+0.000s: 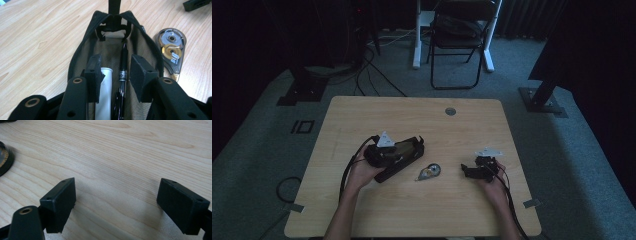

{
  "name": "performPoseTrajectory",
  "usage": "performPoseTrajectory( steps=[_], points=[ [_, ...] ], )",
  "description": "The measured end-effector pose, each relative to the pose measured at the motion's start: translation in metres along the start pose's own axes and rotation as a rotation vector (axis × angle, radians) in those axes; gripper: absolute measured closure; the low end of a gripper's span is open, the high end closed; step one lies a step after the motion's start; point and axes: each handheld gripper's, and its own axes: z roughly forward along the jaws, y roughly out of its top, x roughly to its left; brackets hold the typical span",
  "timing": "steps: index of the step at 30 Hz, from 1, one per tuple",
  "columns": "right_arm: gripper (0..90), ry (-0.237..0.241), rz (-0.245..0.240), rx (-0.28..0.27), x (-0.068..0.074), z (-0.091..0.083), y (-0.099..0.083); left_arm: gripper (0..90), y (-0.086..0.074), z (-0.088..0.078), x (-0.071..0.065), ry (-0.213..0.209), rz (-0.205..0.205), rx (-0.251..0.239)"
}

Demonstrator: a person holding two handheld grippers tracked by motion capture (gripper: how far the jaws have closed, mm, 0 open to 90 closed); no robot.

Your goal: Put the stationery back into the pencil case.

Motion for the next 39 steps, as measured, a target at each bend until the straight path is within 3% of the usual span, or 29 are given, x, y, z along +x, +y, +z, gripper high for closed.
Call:
performPoseTrajectory(
  steps=[39],
  points=[
    [15.6, 0.0, 0.0, 0.0, 0.0, 0.0, 0.0, 60.7, 0.012, -0.005, -0.014, -0.035, 0.021, -0.064]
  ],
)
